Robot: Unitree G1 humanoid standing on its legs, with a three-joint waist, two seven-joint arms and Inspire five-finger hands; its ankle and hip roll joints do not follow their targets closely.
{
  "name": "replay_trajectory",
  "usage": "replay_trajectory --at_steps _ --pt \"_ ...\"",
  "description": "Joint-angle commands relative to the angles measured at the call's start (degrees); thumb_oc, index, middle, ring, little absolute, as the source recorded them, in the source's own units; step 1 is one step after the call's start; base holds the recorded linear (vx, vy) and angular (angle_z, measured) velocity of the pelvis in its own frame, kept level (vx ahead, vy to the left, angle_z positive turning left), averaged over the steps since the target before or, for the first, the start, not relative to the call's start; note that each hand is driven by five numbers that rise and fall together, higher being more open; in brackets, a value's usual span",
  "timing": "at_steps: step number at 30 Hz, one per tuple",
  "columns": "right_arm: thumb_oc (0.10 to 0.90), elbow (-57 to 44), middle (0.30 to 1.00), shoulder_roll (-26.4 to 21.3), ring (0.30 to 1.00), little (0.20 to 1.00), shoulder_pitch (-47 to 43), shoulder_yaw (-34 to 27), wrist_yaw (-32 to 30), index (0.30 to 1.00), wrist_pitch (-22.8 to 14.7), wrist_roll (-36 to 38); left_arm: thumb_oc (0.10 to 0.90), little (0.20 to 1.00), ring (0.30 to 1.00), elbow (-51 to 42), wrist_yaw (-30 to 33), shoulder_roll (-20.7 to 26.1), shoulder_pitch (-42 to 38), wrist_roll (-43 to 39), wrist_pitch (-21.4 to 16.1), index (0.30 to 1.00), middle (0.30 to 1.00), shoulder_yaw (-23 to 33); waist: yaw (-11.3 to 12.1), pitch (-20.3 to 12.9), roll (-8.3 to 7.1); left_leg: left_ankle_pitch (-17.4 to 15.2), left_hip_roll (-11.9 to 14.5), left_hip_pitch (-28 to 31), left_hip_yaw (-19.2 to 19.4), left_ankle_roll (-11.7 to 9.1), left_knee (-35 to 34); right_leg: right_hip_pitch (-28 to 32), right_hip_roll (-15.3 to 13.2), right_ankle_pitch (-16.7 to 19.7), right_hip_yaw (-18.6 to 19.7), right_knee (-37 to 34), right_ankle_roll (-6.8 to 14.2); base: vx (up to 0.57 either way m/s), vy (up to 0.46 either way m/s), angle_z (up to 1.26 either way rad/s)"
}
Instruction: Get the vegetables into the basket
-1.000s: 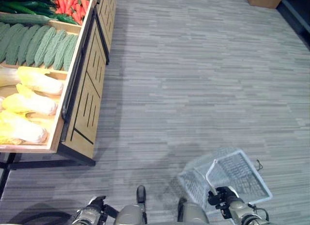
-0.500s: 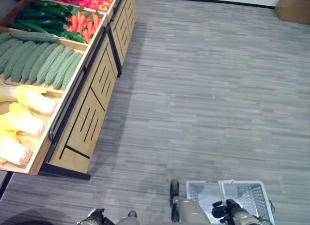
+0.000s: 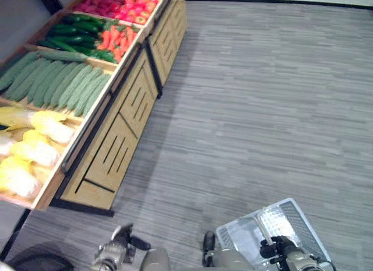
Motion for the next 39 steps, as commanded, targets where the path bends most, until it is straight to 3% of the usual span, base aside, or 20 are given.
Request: replay_trajectory --at_steps 1,4,6,7,14,22,26,28,29,31,39 --pt "0.400 -2.1 0.300 -1.9 0.300 0.300 3.5 0.4 -0.8 0.300 -0.1 2.5 0.900 1.000 1.000 2.4 -0.8 -2.0 2.9 0.0 1.3 1.000 1.000 -2.4 1.4 1.2 1.09 7.7 -0.2 3.2 0.3 2.3 -10.9 0.9 -1.5 -1.1 6.5 3.6 7.6 0.26 0.139 -0.52" --pt "0.400 -2.3 0.300 -1.9 0.300 0.300 2.8 0.6 -0.8 0.300 -0.3 2.2 0.900 1.000 1.000 2.5 -0.7 -1.7 2.9 0.6 1.3 1.000 1.000 -2.6 2.9 1.0 1.07 9.6 1.1 1.4 0.4 1.1 -13.6 4.1 -1.4 -2.8 8.8 2.7 8.2 0.23 0.133 -0.71" --pt "0.400 -2.1 0.300 -1.8 0.300 0.300 2.5 1.0 -0.6 0.300 -0.3 2.0 0.900 1.000 1.000 2.6 -0.8 -1.3 3.3 0.3 1.2 1.000 1.000 -2.3 3.1 0.5 1.14 8.5 1.2 2.9 0.3 1.7 -13.0 4.6 -1.3 -3.4 9.7 3.1 8.5 0.28 0.278 -0.85" --pt "0.400 -1.5 0.300 -0.3 0.300 0.300 2.0 2.0 0.0 0.300 -0.2 0.4 0.900 1.000 1.000 3.5 -0.7 -0.3 3.6 0.6 1.0 1.000 1.000 -1.7 4.2 -0.8 -0.53 5.9 -1.2 3.4 0.9 3.4 -9.7 5.9 -4.6 -3.5 12.2 2.6 10.3 0.30 0.408 -0.89" --pt "0.400 -1.7 0.300 1.0 0.300 0.300 -0.2 3.1 0.0 0.300 0.4 -0.6 0.900 1.000 1.000 4.0 0.0 0.7 3.0 0.8 1.1 1.000 1.000 -1.5 5.0 -1.3 -1.82 3.0 -4.1 4.6 2.8 5.9 -10.0 2.7 -7.6 -1.7 14.1 4.2 12.6 0.10 0.206 -0.47" --pt "0.400 -2.1 0.300 1.7 0.300 0.300 -1.2 3.8 0.4 0.300 0.6 -1.3 0.900 1.000 1.000 3.4 -0.3 1.5 2.1 0.7 1.0 1.000 1.000 -1.3 5.5 -0.2 -3.49 -1.1 -7.4 7.9 3.7 8.8 -9.7 -1.8 -10.0 5.5 12.5 12.8 14.9 0.06 0.123 -0.10" --pt "0.400 -2.3 0.300 1.5 0.300 0.300 -0.9 3.7 0.8 0.300 0.5 -1.4 0.900 1.000 1.000 3.1 -0.4 1.7 2.2 0.9 1.1 1.000 1.000 -1.3 5.2 0.6 -2.95 -2.5 -8.2 9.4 2.6 9.9 -8.5 -3.7 -10.1 8.6 13.1 19.2 14.4 0.11 0.121 0.04" --pt "0.400 -2.6 0.300 1.3 0.300 0.300 -0.7 3.6 0.8 0.300 0.5 -1.2 0.900 1.000 1.000 3.0 -0.5 1.8 2.0 0.6 1.2 1.000 1.000 -1.2 4.5 1.0 -2.59 -3.4 -8.6 11.1 1.1 10.0 -8.7 -5.7 -10.2 9.3 13.0 18.1 13.4 0.20 0.032 0.29" --pt "0.400 -2.9 0.300 1.2 0.300 0.300 -0.9 3.4 0.9 0.300 0.6 -0.8 0.900 1.000 1.000 3.1 -0.4 1.9 1.8 0.5 1.1 1.000 1.000 -1.2 3.7 1.3 -2.53 -3.8 -8.9 12.1 -0.1 9.7 -9.1 -8.6 -11.4 12.2 12.8 14.4 13.3 0.22 -0.067 0.39" --pt "0.400 -3.0 0.300 1.5 0.300 0.300 -0.9 3.6 0.8 0.300 0.6 -0.6 0.900 1.000 1.000 3.5 -0.3 2.0 1.7 0.9 1.2 1.000 1.000 -1.3 2.3 2.2 -2.32 -4.3 -8.7 14.2 -1.5 9.3 -9.7 -11.7 -11.9 14.0 12.9 9.8 14.2 0.26 -0.064 0.33" --pt "0.400 -3.6 0.300 1.5 0.300 0.300 -0.1 3.8 0.8 0.300 0.3 -0.6 0.900 1.000 1.000 4.7 -0.1 1.8 2.0 1.8 1.1 1.000 1.000 -0.8 0.1 3.1 -2.76 -6.7 -9.9 19.1 -6.1 9.0 -10.6 -13.9 -8.8 14.4 12.8 2.8 14.9 0.19 -0.030 0.60"
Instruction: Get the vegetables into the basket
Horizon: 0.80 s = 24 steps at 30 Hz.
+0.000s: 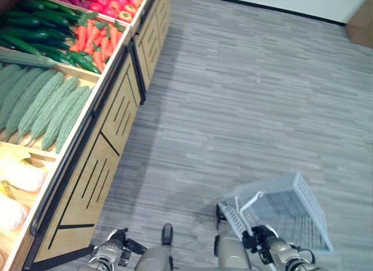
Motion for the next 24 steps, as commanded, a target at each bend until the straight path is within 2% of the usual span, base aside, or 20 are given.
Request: replay_trajectory --at_steps 1,3,5,13,15,18,19,21,22,23,24 --pt "0.400 0.1 0.300 -3.7 0.300 0.300 0.5 0.5 -0.5 0.300 0.3 0.3 0.900 1.000 1.000 -0.4 0.3 0.9 -0.1 2.5 -0.1 1.000 1.000 1.3 -0.7 0.5 0.14 -6.3 -0.1 1.4 -0.6 -2.7 4.6 -2.9 0.9 7.5 1.9 4.7 1.1 0.15 -0.071 0.69" --pt "0.400 0.5 0.300 -3.9 0.300 0.300 1.0 0.9 -0.4 0.300 0.3 0.3 0.900 1.000 1.000 -0.4 0.1 0.7 -0.1 2.6 -0.1 1.000 1.000 1.0 -1.1 -0.4 0.19 -6.5 -0.3 1.8 -2.3 -3.0 4.2 -2.0 2.7 5.1 4.4 5.8 0.2 0.15 -0.077 0.47" --pt "0.400 1.3 0.300 -4.3 0.300 0.300 1.4 0.6 -0.4 0.300 0.3 0.3 0.900 1.000 1.000 -0.1 0.1 0.3 -0.3 2.4 0.0 1.000 1.000 0.7 -1.5 -1.7 1.01 -6.4 0.7 3.2 -4.7 -3.8 3.0 -1.1 4.5 3.1 5.3 7.3 -0.9 0.25 -0.152 0.91" --pt "0.400 1.4 0.300 -5.0 0.300 0.300 1.9 0.7 -0.7 0.300 0.3 0.6 0.900 1.000 1.000 -0.3 0.4 -0.3 -0.5 1.6 0.3 1.000 1.000 0.0 -1.9 -3.1 2.30 -6.2 3.6 3.0 -8.7 -5.8 3.7 -0.6 5.8 -1.2 2.3 9.8 -3.0 0.12 -0.136 0.45" --pt "0.400 1.2 0.300 -5.2 0.300 0.300 2.3 0.4 -0.9 0.300 0.2 1.2 0.900 1.000 1.000 -0.7 0.2 -0.5 -0.7 0.8 0.5 1.000 1.000 0.0 -2.0 -3.2 2.63 -6.3 4.4 1.8 -9.1 -6.6 6.1 0.4 6.0 -3.5 1.0 11.0 -4.0 0.10 -0.143 0.40" --pt "0.400 0.4 0.300 -5.2 0.300 0.300 2.7 -0.1 -0.9 0.300 -0.2 2.9 0.900 1.000 1.000 -1.3 0.3 -1.0 -1.3 -0.1 0.3 1.000 1.000 0.1 -2.1 -2.5 1.98 -4.7 3.9 -1.7 -7.6 -8.1 12.8 3.1 5.6 -4.5 -0.7 10.5 -5.2 0.04 -0.100 0.96" --pt "0.400 0.0 0.300 -5.4 0.300 0.300 3.1 0.0 -0.8 0.300 -0.5 2.8 0.900 1.000 1.000 -2.0 0.3 -1.3 -1.5 -0.1 0.2 1.000 1.000 -0.5 -2.1 -1.8 1.67 -4.0 3.8 -3.8 -4.8 -8.2 15.2 4.5 5.0 -4.8 -1.9 10.4 -5.5 -0.03 -0.077 1.09" --pt "0.400 -0.2 0.300 -5.6 0.300 0.300 3.7 -0.1 -0.8 0.300 -0.4 2.1 0.900 1.000 1.000 -2.8 0.1 -1.5 -1.9 0.2 0.4 1.000 1.000 -1.2 -2.8 -1.5 0.91 -3.5 5.1 -6.8 2.6 -7.5 14.7 5.8 3.5 -5.0 -3.8 9.7 -5.1 -0.05 -0.052 0.98" --pt "0.400 -0.2 0.300 -5.7 0.300 0.300 4.3 -0.7 -0.7 0.300 -0.2 2.2 0.900 1.000 1.000 -3.3 0.0 -1.8 -1.9 0.5 0.5 1.000 1.000 -1.6 -3.6 -1.6 0.99 -3.1 7.9 -7.4 9.7 -7.4 13.2 6.5 2.5 -5.0 -5.5 9.1 -4.6 -0.05 0.014 0.87" --pt "0.400 -0.2 0.300 -5.9 0.300 0.300 5.0 -2.0 -0.7 0.300 -0.2 2.6 0.900 1.000 1.000 -3.8 -0.3 -2.2 -2.2 1.0 0.6 1.000 1.000 -1.8 -5.1 -1.8 1.55 -0.7 10.7 -8.2 19.1 -7.6 11.5 7.2 1.4 -4.7 -7.9 8.2 -4.1 -0.02 0.119 0.90" --pt "0.400 0.2 0.300 -5.4 0.300 0.300 5.7 -2.6 -0.6 0.300 0.1 2.6 0.900 1.000 1.000 -4.8 -0.9 -2.7 -1.6 1.7 0.7 1.000 1.000 -2.1 -5.2 -2.0 2.13 -0.9 11.4 -7.3 21.6 -7.9 10.0 7.1 1.2 -5.0 -9.1 8.4 -3.6 -0.01 0.106 1.57"
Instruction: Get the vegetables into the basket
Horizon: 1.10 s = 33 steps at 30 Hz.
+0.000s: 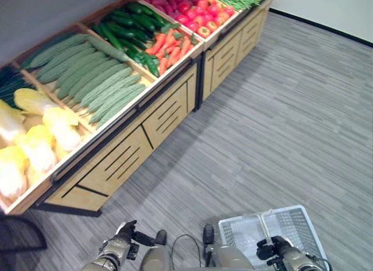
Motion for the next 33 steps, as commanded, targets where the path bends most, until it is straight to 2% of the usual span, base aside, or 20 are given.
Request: replay_trajectory --at_steps 1,3,5,8,16,19,20,21,23,26,28,30,31,33 --pt "0.400 0.2 0.300 0.0 0.300 0.300 4.2 -2.5 0.3 0.300 1.0 2.0 0.900 1.000 1.000 -1.8 -1.4 -0.9 1.8 1.2 0.2 1.000 1.000 -1.4 -1.9 -0.6 -1.75 -1.4 1.3 2.6 10.5 1.7 -2.8 -2.3 -7.0 -2.0 5.3 5.8 8.5 0.03 0.140 1.70" --pt "0.400 0.6 0.300 0.6 0.300 0.300 4.0 -1.9 0.3 0.300 1.3 1.0 0.900 1.000 1.000 -1.4 -1.4 -1.0 2.2 1.8 -0.2 1.000 1.000 -1.3 -1.5 -1.1 -2.04 -2.8 -0.1 2.8 8.5 2.3 -3.2 -2.5 -7.8 -1.6 5.6 5.6 9.2 0.05 0.124 0.59" --pt "0.400 0.8 0.300 1.2 0.300 0.300 4.0 -1.8 0.2 0.300 1.2 0.6 0.900 1.000 1.000 -1.2 -1.4 -0.9 2.2 1.9 -0.2 1.000 1.000 -1.5 -1.2 -1.0 -2.56 -2.9 -0.5 2.5 9.6 2.6 -2.5 -2.4 -8.8 -0.7 5.8 5.4 9.8 0.07 0.137 -0.59" --pt "0.400 0.3 0.300 1.8 0.300 0.300 2.7 0.1 0.3 0.300 1.3 -1.5 0.900 1.000 1.000 -1.0 -1.0 -0.4 2.6 1.9 -0.3 1.000 1.000 -0.7 0.6 -0.7 -3.44 -3.6 -1.4 3.2 10.1 3.4 -2.8 -2.1 -9.7 -0.3 6.5 5.2 10.3 0.06 0.135 -0.26" --pt "0.400 -0.7 0.300 2.2 0.300 0.300 0.7 2.2 0.5 0.300 1.3 -3.1 0.900 1.000 1.000 -0.2 -0.4 1.2 2.7 0.3 -0.4 1.000 1.000 1.3 3.9 0.9 -5.63 -6.3 -4.2 2.0 5.7 5.3 -0.9 -2.2 -11.0 0.7 7.1 5.6 11.5 0.01 0.072 -0.01" --pt "0.400 -0.6 0.300 2.2 0.300 0.300 0.2 2.1 0.7 0.300 1.4 -2.9 0.900 1.000 1.000 -0.2 -0.1 1.8 2.7 -0.1 -0.5 1.000 1.000 1.7 4.8 1.5 -6.10 -6.9 -5.1 1.9 4.6 6.3 -1.1 -2.8 -11.6 1.0 6.7 7.9 12.2 0.01 0.127 0.06" --pt "0.400 -0.6 0.300 2.5 0.300 0.300 0.2 2.0 0.7 0.300 1.3 -2.5 0.900 1.000 1.000 -0.2 -0.1 2.3 2.7 -0.1 -0.4 1.000 1.000 1.8 5.2 1.8 -6.36 -7.1 -5.5 2.0 4.0 6.9 -1.1 -4.0 -11.9 1.9 7.1 11.7 12.6 0.04 0.171 0.27" --pt "0.400 -0.9 0.300 2.7 0.300 0.300 0.3 2.2 0.9 0.300 1.2 -2.3 0.900 1.000 1.000 -0.4 0.1 2.9 2.7 -0.1 -0.3 1.000 1.000 2.0 5.4 2.3 -6.19 -6.9 -5.8 2.9 2.7 7.6 -1.5 -5.5 -11.6 4.2 8.8 16.8 13.1 0.06 0.149 0.35" --pt "0.400 -1.2 0.300 2.8 0.300 0.300 0.0 2.8 0.9 0.300 1.1 -2.3 0.900 1.000 1.000 -0.3 0.5 3.3 2.2 0.7 -0.3 1.000 1.000 1.5 5.0 2.6 -5.81 -6.6 -6.3 4.2 1.0 7.8 -2.8 -7.1 -10.2 5.2 11.1 18.4 12.8 0.11 0.069 0.48" --pt "0.400 -1.5 0.300 2.3 0.300 0.300 -0.9 3.9 0.8 0.300 0.8 -2.7 0.900 1.000 1.000 -0.2 0.8 3.6 1.5 2.7 -0.6 1.000 1.000 -0.1 3.9 2.4 -5.49 -6.5 -6.8 6.8 -1.8 7.4 -5.2 -9.1 -8.7 5.6 14.4 12.7 12.1 0.18 -0.022 0.48" --pt "0.400 -2.0 0.300 1.7 0.300 0.300 -1.8 5.2 0.4 0.300 0.4 -3.6 0.900 1.000 1.000 0.0 0.8 3.3 0.7 2.8 -0.8 1.000 1.000 -1.0 2.5 3.0 -5.78 -7.0 -7.7 7.9 -5.4 7.1 -4.9 -11.4 -6.4 5.7 18.7 7.1 12.0 0.23 -0.069 0.42" --pt "0.400 -2.4 0.300 1.7 0.300 0.300 -1.7 5.4 0.4 0.300 0.3 -3.9 0.900 1.000 1.000 0.2 0.9 3.2 0.5 2.7 -0.9 1.000 1.000 -1.1 1.7 3.1 -5.98 -7.6 -8.0 8.7 -8.0 7.0 -5.0 -12.5 -4.8 5.8 20.6 5.2 12.2 0.14 -0.051 0.56" --pt "0.400 -2.4 0.300 1.6 0.300 0.300 -1.6 5.4 0.4 0.300 0.3 -3.9 0.900 1.000 1.000 0.2 0.9 3.2 0.5 2.7 -0.9 1.000 1.000 -1.1 1.7 3.2 -5.80 -7.8 -7.9 8.9 -8.1 7.0 -5.0 -12.3 -4.7 5.6 20.4 5.2 12.1 0.11 -0.050 1.03" --pt "0.400 -2.6 0.300 1.7 0.300 0.300 -1.1 5.6 0.7 0.300 0.3 -4.2 0.900 1.000 1.000 0.7 0.9 3.0 0.5 2.6 -1.2 1.000 1.000 -1.2 1.1 3.1 -6.39 -8.0 -8.4 9.5 -10.8 6.8 -5.2 -13.0 -3.6 6.2 21.1 4.7 12.2 0.12 -0.090 1.30"
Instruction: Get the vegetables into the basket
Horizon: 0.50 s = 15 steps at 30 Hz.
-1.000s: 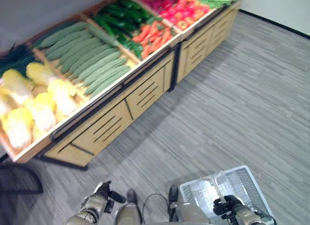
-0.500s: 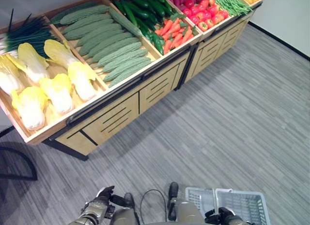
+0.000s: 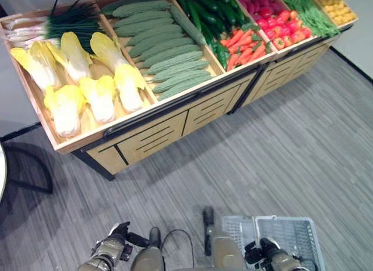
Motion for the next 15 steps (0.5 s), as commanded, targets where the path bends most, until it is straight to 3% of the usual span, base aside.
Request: replay_trajectory --at_steps 1,2,7,8,9,10,11,12,13,15 --pt "0.400 -1.2 0.300 -3.3 0.300 0.300 -1.5 0.6 0.1 0.300 -0.8 -2.3 0.900 1.000 1.000 -1.3 1.0 1.1 0.4 1.4 -0.6 1.000 1.000 -1.1 0.8 0.3 0.82 -4.8 -0.9 -0.3 -4.2 -0.8 4.6 -3.9 1.0 4.5 0.4 7.0 1.4 0.11 -0.188 1.04" --pt "0.400 -0.6 0.300 -3.6 0.300 0.300 -0.8 1.4 0.5 0.300 -0.9 -2.8 0.900 1.000 1.000 -1.6 0.6 0.6 0.2 0.7 -0.7 1.000 1.000 -1.5 1.0 -0.3 0.49 -4.7 -1.1 -0.7 -6.2 -1.6 4.8 -2.0 1.7 2.6 1.3 7.6 0.6 0.04 -0.122 0.73" --pt "0.400 -0.3 0.300 -3.6 0.300 0.300 -0.8 1.4 0.5 0.300 -0.8 -3.0 0.900 1.000 1.000 -1.6 0.6 0.3 0.3 0.8 -0.6 1.000 1.000 -1.6 0.9 -0.7 0.75 -4.5 -0.7 -0.6 -6.9 -1.9 4.5 -1.4 1.9 2.4 1.0 7.7 0.2 0.04 -0.075 0.49" --pt "0.400 0.5 0.300 -3.8 0.300 0.300 -0.7 2.3 0.7 0.300 -0.5 -4.7 0.900 1.000 1.000 -1.5 0.4 0.0 0.2 0.8 -0.3 1.000 1.000 -2.0 1.2 -1.6 1.35 -4.0 0.8 -0.1 -8.3 -2.9 4.2 -0.9 3.1 0.3 0.7 9.0 -0.7 0.19 -0.385 -0.11" --pt "0.400 1.1 0.300 -4.0 0.300 0.300 -0.1 1.6 0.3 0.300 -0.4 -4.3 0.900 1.000 1.000 -1.5 0.6 -0.8 0.3 0.1 0.0 1.000 1.000 -2.2 1.0 -2.5 2.27 -3.6 2.7 0.1 -10.2 -4.4 4.5 0.2 3.6 -2.0 -1.9 10.5 -1.6 0.23 -0.468 0.13" --pt "0.400 1.3 0.300 -4.0 0.300 0.300 -0.1 1.4 0.3 0.300 -0.3 -4.0 0.900 1.000 1.000 -1.3 0.5 -1.1 0.2 0.1 0.2 1.000 1.000 -2.3 0.5 -2.7 2.63 -3.6 3.2 -0.3 -11.3 -4.8 5.0 0.8 3.6 -2.8 -3.1 10.8 -2.1 0.25 -0.480 1.39" --pt "0.400 1.2 0.300 -4.5 0.300 0.300 0.4 0.9 0.7 0.300 -0.4 -3.7 0.900 1.000 1.000 -1.5 0.2 -1.9 0.1 -0.6 0.4 1.000 1.000 -2.3 0.2 -3.1 3.08 -2.8 3.9 -2.2 -9.6 -5.8 6.6 2.5 2.5 -4.3 -6.8 11.1 -2.8 0.12 -0.278 2.68" --pt "0.400 0.7 0.300 -4.9 0.300 0.300 0.6 0.4 0.9 0.300 -0.2 -3.6 0.900 1.000 1.000 -2.0 0.0 -2.3 -0.1 -0.4 0.6 1.000 1.000 -2.8 -0.5 -3.1 3.04 -1.5 5.0 -4.2 -3.3 -6.0 7.3 4.1 0.9 -4.3 -9.1 10.4 -2.8 0.03 -0.170 3.27" --pt "0.400 0.6 0.300 -5.4 0.300 0.300 0.7 -0.4 1.2 0.300 0.3 -3.9 0.900 1.000 1.000 -2.6 -0.5 -2.7 -0.2 0.6 0.9 1.000 1.000 -3.2 -1.8 -3.2 3.80 1.4 7.7 -5.8 8.4 -5.9 6.1 5.3 -0.6 -4.3 -12.0 9.9 -2.2 -0.08 0.011 2.32" --pt "0.400 1.1 0.300 -5.2 0.300 0.300 0.7 -0.4 1.2 0.300 0.7 -4.4 0.900 1.000 1.000 -2.5 -0.5 -2.8 0.0 1.1 1.0 1.000 1.000 -3.1 -1.7 -3.4 4.25 1.8 7.9 -5.8 10.1 -6.0 5.4 5.3 -0.5 -4.3 -12.4 10.1 -2.2 -0.01 0.053 1.04"
